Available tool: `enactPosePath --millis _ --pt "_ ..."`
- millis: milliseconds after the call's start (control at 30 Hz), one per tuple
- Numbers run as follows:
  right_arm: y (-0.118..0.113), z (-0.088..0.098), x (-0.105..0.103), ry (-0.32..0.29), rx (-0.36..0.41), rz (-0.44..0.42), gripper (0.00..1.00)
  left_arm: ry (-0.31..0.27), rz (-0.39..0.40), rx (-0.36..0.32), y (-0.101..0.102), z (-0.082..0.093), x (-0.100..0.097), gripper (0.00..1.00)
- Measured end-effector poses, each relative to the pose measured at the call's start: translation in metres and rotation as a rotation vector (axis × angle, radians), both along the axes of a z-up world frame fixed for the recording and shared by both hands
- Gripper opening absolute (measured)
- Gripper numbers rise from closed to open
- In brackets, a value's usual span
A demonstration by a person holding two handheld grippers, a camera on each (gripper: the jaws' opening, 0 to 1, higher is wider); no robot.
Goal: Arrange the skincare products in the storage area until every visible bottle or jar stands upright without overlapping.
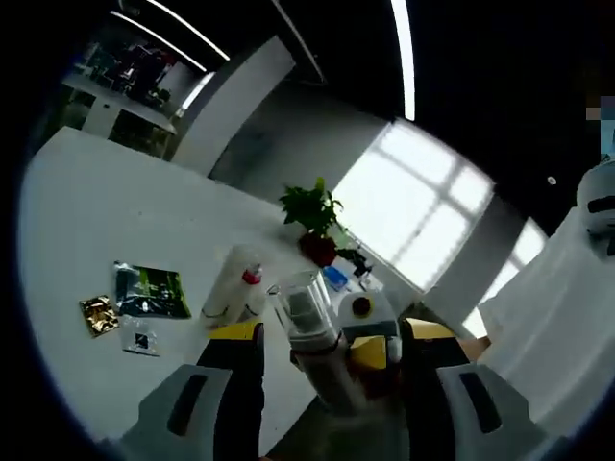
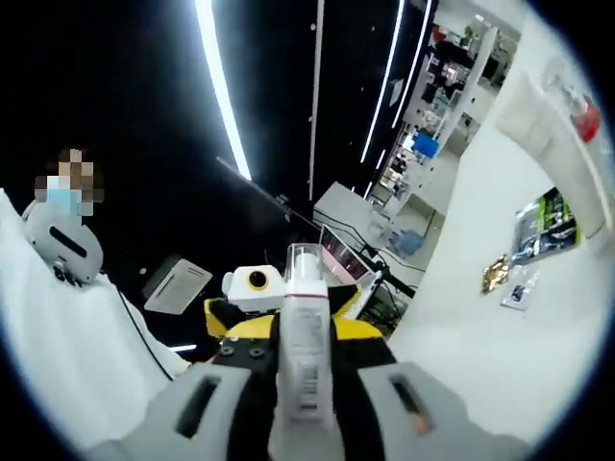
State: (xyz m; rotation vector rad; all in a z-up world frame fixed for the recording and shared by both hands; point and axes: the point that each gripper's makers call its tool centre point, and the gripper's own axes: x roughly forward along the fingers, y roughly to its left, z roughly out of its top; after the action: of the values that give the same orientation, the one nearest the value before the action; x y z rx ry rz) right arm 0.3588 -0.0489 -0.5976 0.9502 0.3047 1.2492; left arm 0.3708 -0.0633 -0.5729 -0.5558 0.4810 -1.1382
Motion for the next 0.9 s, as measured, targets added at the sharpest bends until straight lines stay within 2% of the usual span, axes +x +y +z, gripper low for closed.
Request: enactPosePath --millis 100,200,433,500,633,800,867,900 --pt "0.001 0.004 -0.004 -0.012 0.012 0.016 0.2 -0.005 -0.002 -0.039 0.002 0.01 0.003 0.39" --pt "0.001 0.008 -0.006 -0.02 0.035 0.02 0.2 -0.009 0.002 -0.043 0.003 0.013 0.005 0.32" --pt "-0.006 0.015 -0.007 -0.034 0.07 0.01 0.2 -0.025 -0.054 0.005 -0.005 0.009 -0.004 0.24" --pt "-0.008 0.019 -0.008 -0.037 0.082 0.007 0.2 -0.025 -0.056 0.007 -0.006 0.009 -0.004 0.19" --pt "-0.012 0.024 -0.008 -0.049 0.093 -0.004 0.2 -0.024 -0.061 -0.011 -0.013 0.016 -0.003 0.19" --pt "-0.015 0.027 -0.009 -0.087 0.052 -0.022 0.2 0.0 -0.062 -0.005 -0.017 0.018 -0.002 0.17" --pt "-0.017 0.027 -0.008 -0.11 0.009 -0.044 0.21 -0.009 -0.061 0.004 -0.018 0.019 -0.003 0.17" --pt "-0.019 0.027 -0.005 -0.134 -0.035 -0.073 0.21 -0.019 -0.058 0.008 -0.018 0.02 -0.003 0.16"
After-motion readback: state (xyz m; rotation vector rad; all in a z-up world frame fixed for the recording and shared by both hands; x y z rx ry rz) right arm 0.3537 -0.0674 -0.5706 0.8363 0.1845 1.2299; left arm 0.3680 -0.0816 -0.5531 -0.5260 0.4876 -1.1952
